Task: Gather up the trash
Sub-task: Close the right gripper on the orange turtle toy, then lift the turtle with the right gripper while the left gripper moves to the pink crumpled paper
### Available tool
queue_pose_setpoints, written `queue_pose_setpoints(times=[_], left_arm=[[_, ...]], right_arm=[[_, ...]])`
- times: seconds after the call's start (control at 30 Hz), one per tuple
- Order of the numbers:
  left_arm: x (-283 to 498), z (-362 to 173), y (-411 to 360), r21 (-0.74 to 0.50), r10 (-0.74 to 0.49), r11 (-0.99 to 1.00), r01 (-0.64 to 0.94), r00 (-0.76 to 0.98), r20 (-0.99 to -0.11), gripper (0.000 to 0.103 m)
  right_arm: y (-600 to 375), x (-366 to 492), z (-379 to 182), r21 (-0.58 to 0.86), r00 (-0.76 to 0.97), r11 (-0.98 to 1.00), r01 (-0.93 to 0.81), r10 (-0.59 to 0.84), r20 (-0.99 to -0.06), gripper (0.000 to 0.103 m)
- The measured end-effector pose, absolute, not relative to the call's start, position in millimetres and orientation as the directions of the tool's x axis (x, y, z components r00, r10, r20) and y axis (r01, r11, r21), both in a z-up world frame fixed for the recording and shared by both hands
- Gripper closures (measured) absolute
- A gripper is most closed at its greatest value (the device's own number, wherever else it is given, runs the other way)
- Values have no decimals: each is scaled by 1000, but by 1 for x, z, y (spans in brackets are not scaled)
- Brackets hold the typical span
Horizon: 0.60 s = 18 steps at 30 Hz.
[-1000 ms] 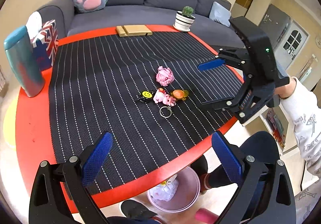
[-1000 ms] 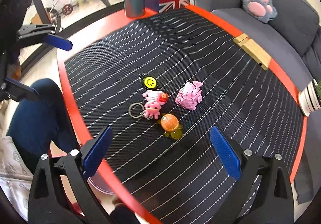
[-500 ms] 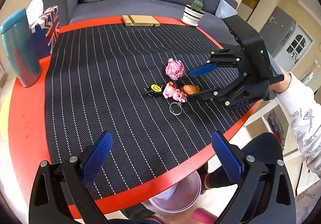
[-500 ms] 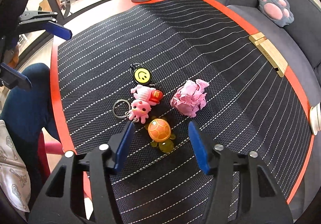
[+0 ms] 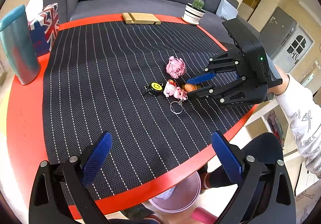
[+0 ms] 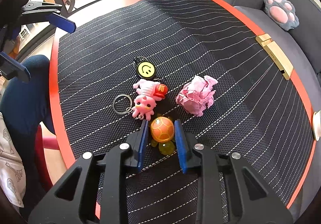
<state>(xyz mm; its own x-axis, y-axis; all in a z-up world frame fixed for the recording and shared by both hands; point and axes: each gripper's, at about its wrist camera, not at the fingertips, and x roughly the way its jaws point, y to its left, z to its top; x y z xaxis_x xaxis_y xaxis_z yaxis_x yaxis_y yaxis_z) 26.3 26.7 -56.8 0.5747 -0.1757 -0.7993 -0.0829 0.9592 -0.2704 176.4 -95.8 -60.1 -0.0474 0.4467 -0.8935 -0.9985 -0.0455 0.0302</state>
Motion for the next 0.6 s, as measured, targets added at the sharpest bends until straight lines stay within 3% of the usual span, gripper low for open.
queue_pose_setpoints(times=[0.6], left_arm=[[56, -42, 18, -255, -190, 967, -28, 587, -787, 8]], right_arm=[[-120, 188, -35, 125, -54, 105, -987, 516, -855, 79]])
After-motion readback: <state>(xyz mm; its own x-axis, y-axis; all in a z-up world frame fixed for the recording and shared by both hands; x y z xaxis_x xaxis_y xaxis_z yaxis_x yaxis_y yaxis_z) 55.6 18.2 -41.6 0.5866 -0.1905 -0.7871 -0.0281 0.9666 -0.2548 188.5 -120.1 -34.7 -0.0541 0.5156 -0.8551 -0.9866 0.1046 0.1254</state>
